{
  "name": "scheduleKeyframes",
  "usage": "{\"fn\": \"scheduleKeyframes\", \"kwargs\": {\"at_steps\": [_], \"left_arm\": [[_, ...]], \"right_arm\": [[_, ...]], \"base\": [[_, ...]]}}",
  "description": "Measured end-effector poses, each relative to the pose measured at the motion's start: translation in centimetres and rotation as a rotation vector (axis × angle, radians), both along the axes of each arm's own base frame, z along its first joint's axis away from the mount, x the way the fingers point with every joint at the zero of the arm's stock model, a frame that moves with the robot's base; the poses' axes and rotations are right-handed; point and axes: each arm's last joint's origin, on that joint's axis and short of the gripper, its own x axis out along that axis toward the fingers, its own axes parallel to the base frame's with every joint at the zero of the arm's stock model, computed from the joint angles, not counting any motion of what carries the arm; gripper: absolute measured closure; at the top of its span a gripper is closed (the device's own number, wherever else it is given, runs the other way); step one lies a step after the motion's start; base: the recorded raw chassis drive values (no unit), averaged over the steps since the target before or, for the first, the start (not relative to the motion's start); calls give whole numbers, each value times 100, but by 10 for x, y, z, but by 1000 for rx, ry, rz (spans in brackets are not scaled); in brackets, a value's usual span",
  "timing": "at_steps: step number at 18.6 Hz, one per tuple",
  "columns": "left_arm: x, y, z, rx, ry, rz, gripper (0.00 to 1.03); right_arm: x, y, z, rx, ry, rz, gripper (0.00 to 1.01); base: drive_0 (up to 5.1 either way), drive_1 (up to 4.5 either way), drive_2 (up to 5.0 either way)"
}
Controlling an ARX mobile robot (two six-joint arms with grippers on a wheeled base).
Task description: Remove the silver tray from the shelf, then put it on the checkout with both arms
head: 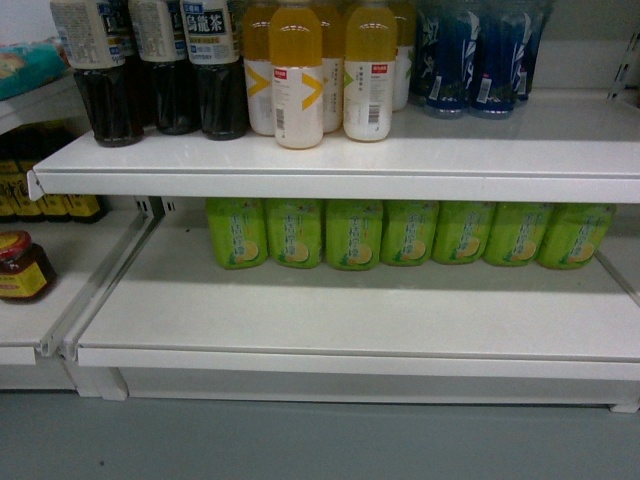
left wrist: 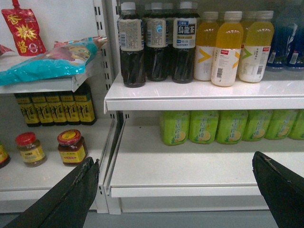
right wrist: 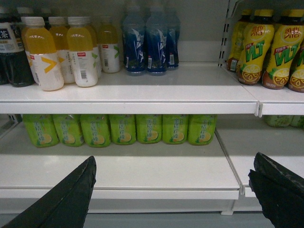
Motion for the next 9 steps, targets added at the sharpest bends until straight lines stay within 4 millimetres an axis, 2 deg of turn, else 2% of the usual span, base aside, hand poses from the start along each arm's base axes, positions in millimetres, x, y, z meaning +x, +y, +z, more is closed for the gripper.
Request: {"fn": "scheduleKeyframes", "kwargs": {"at_steps": [9], "left_arm": [[0,0,0,0,0,0,5]], "right_arm": [[0,0,0,0,0,0,3]], "base": [[0,0,0]]}}
